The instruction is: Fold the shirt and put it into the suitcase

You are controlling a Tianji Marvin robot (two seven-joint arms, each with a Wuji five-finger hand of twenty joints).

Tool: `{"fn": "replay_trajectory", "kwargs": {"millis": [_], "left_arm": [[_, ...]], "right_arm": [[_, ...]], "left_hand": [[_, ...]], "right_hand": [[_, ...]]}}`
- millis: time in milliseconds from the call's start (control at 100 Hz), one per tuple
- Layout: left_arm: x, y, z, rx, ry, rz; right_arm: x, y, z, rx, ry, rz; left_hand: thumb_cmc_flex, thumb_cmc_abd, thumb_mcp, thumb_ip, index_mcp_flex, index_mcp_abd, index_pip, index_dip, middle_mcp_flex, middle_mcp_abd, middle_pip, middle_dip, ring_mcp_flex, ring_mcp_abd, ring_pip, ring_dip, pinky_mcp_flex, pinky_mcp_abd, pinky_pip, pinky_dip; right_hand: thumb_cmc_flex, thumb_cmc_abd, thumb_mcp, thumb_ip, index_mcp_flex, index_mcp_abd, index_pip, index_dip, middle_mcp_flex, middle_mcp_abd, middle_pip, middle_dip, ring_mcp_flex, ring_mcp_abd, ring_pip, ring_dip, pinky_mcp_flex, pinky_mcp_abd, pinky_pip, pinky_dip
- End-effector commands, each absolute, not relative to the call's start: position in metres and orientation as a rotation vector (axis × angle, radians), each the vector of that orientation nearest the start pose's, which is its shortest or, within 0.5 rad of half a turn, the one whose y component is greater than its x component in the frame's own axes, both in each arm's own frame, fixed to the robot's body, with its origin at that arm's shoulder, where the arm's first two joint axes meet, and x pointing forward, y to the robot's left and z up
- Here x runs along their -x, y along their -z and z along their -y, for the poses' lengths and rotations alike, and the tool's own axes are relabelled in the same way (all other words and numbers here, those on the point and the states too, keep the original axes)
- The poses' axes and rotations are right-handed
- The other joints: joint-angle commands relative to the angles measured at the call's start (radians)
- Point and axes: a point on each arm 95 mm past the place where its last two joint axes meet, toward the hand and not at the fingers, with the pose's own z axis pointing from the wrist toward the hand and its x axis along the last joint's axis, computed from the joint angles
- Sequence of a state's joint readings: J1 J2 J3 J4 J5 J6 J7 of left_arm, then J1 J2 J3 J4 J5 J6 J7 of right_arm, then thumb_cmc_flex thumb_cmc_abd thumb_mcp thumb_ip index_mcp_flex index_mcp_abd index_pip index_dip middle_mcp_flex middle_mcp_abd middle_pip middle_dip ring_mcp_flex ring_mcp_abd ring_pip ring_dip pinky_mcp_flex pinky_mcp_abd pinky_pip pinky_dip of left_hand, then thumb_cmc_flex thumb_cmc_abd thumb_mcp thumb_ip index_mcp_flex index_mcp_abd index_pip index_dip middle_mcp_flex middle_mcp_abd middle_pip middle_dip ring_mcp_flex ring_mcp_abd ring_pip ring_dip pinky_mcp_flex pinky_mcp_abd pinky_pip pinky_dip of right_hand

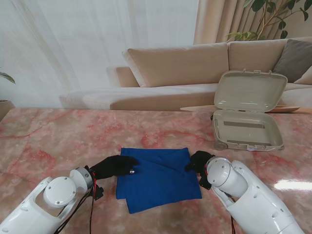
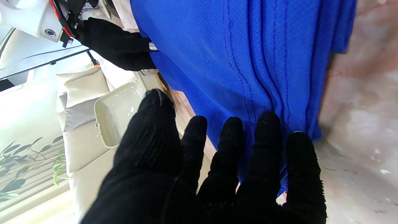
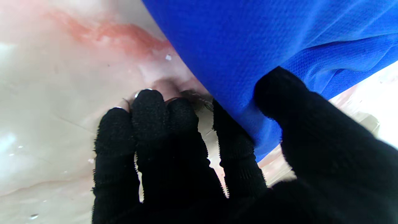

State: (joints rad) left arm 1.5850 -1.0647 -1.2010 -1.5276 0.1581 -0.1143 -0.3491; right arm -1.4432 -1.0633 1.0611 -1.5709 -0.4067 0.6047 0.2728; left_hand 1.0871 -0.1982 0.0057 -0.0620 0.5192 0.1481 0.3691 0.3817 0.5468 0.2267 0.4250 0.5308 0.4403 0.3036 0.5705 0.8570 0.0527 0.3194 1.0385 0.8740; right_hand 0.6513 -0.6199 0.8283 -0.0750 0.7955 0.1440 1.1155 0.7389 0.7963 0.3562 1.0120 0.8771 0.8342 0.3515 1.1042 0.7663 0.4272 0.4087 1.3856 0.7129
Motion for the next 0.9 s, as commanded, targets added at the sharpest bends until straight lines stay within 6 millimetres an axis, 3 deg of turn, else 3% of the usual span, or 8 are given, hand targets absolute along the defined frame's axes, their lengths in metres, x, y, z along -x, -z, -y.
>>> {"fn": "replay_trajectory", "kwargs": {"millis": [0,170,440,660,890], "left_arm": [[-0.371,0.375,0.008,2.153,1.863,-1.494],[-0.368,0.365,0.005,2.121,1.892,-1.450],[-0.353,0.352,-0.004,2.088,1.903,-1.400],[-0.341,0.360,-0.004,2.111,1.869,-1.492],[-0.342,0.376,0.000,2.173,1.836,-1.566]], "right_arm": [[-0.386,0.393,0.000,2.800,1.224,1.612],[-0.384,0.389,0.000,2.807,1.288,1.551],[-0.383,0.378,-0.001,2.792,1.410,1.454],[-0.385,0.367,-0.004,2.770,1.513,1.393],[-0.388,0.354,-0.008,2.743,1.598,1.367]], "left_hand": [[0.048,0.044,-0.017,0.030,0.018,0.005,0.011,-0.003,0.001,-0.006,0.009,0.008,0.024,0.020,-0.017,-0.008,-0.006,0.017,-0.009,0.002],[0.049,0.045,-0.016,0.030,0.018,0.005,0.011,-0.003,0.002,-0.006,0.009,0.008,0.025,0.021,-0.016,-0.008,-0.006,0.016,-0.008,0.002],[0.048,0.044,-0.017,0.030,0.021,0.006,0.009,-0.004,0.007,-0.003,0.008,0.008,0.028,0.024,-0.016,-0.008,-0.003,0.018,-0.007,0.003],[0.047,0.045,-0.017,0.030,0.019,0.004,0.005,-0.005,0.007,-0.005,0.005,0.007,0.029,0.022,-0.018,-0.009,-0.001,0.017,-0.006,0.003],[0.048,0.047,-0.017,0.030,0.017,0.004,0.003,-0.005,0.006,-0.005,0.006,0.007,0.027,0.022,-0.018,-0.009,-0.004,0.016,-0.008,0.003]], "right_hand": [[0.029,-0.003,0.052,0.004,-0.004,-0.037,0.067,0.010,0.010,-0.061,-0.061,0.032,0.023,-0.052,-0.047,0.024,0.025,-0.023,0.046,0.048],[0.006,-0.091,0.183,0.063,0.027,-0.009,0.120,0.010,0.098,-0.068,-0.020,0.071,0.119,-0.063,0.034,0.035,0.106,-0.035,0.146,0.073],[-0.012,-0.159,0.284,0.094,0.057,0.034,0.149,0.031,0.182,-0.070,0.008,0.084,0.218,-0.079,0.106,0.032,0.205,-0.049,0.238,0.061],[-0.022,-0.184,0.324,0.124,0.073,0.054,0.160,0.051,0.220,-0.067,0.027,0.083,0.280,-0.093,0.146,0.030,0.280,-0.057,0.291,0.050],[-0.039,-0.205,0.349,0.145,0.088,0.067,0.169,0.064,0.262,-0.061,0.051,0.076,0.364,-0.125,0.202,0.027,0.376,-0.079,0.361,0.032]]}}
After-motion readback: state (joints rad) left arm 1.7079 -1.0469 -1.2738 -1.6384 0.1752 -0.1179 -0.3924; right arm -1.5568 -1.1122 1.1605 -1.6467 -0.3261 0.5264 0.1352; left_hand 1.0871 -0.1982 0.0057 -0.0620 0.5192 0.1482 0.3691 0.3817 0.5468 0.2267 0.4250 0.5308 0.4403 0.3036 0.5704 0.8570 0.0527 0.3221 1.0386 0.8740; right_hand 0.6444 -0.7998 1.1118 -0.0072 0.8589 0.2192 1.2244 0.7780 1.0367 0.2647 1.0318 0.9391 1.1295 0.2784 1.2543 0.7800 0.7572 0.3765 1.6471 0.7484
